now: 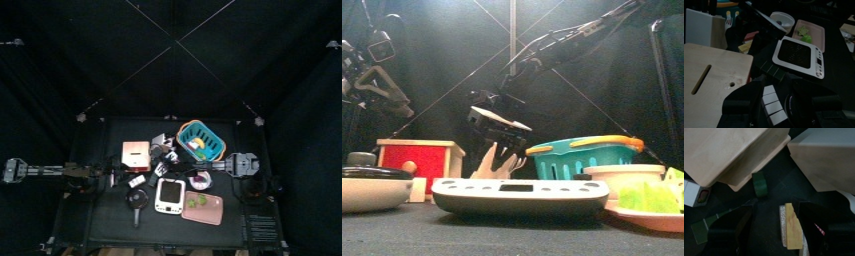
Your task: Grab starfruit bottom
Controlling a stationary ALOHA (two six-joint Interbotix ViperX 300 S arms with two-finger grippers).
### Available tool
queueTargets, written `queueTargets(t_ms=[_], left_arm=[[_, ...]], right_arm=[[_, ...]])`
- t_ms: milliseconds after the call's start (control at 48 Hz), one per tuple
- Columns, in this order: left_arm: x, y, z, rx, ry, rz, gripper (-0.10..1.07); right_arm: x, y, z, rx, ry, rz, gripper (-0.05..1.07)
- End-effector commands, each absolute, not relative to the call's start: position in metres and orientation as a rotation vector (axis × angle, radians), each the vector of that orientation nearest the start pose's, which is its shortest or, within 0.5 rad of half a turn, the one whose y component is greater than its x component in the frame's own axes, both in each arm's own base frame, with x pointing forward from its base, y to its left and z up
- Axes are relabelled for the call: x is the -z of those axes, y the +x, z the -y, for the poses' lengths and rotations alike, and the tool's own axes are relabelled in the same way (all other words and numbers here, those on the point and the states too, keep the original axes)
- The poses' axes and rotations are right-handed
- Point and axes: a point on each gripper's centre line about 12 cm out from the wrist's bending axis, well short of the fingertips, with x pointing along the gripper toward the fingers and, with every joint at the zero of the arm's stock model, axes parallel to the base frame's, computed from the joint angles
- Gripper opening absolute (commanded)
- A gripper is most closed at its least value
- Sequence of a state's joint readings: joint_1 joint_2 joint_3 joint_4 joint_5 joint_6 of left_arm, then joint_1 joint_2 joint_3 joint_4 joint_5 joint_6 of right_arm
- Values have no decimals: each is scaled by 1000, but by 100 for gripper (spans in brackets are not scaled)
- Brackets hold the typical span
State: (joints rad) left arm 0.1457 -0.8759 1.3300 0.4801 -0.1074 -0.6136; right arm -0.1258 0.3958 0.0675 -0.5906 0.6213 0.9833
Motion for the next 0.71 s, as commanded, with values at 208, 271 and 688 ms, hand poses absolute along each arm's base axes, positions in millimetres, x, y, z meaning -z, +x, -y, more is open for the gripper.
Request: queueTargets(t_ms=[208, 271, 688], left_arm=[[-197, 189, -22, -116, -170, -329, 78], [-198, 190, -21, -108, -168, -321, 78], [-209, 196, -10, -17, -158, -225, 78]], right_arm=[[-224, 464, 49, 585, 306, -818, 90], [-230, 454, 28, 545, 293, -821, 90], [-219, 396, -73, 347, 258, -941, 90]])
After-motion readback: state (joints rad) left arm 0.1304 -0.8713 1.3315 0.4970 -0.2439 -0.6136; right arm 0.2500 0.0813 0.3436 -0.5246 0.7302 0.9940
